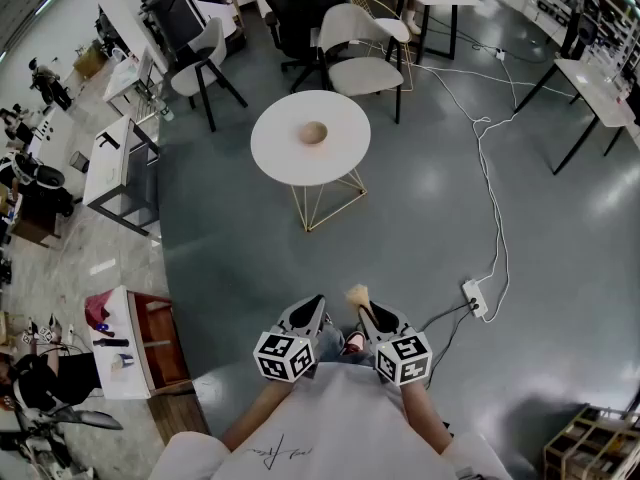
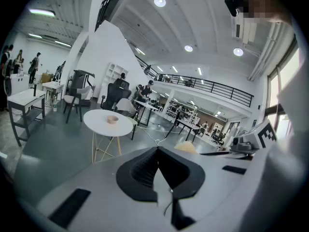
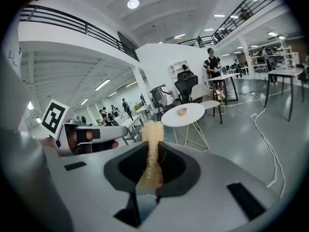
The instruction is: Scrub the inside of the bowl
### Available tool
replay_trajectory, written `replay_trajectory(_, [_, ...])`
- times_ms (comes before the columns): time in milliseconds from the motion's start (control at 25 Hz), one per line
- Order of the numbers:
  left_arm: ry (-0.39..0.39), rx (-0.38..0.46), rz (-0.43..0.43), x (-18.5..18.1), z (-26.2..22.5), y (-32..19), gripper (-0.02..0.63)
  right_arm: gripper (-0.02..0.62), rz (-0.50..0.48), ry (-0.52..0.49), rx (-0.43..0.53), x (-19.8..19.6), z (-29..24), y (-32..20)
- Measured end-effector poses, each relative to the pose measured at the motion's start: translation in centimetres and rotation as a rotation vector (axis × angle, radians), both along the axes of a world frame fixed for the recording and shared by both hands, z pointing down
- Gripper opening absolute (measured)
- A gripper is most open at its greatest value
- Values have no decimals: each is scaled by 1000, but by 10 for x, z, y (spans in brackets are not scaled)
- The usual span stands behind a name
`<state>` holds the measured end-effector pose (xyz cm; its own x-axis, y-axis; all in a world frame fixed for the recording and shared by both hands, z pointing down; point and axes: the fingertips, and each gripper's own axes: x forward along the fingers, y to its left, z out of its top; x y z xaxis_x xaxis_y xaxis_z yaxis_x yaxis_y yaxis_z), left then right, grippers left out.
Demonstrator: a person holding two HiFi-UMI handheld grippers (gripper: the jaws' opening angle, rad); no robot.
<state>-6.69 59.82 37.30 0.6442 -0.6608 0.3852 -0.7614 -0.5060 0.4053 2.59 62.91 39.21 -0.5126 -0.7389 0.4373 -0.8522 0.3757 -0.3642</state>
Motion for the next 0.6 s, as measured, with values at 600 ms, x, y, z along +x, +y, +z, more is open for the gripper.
replay_trajectory(600, [30, -17, -18, -17, 3, -43, 6, 77, -35, -130, 71, -24, -20, -49])
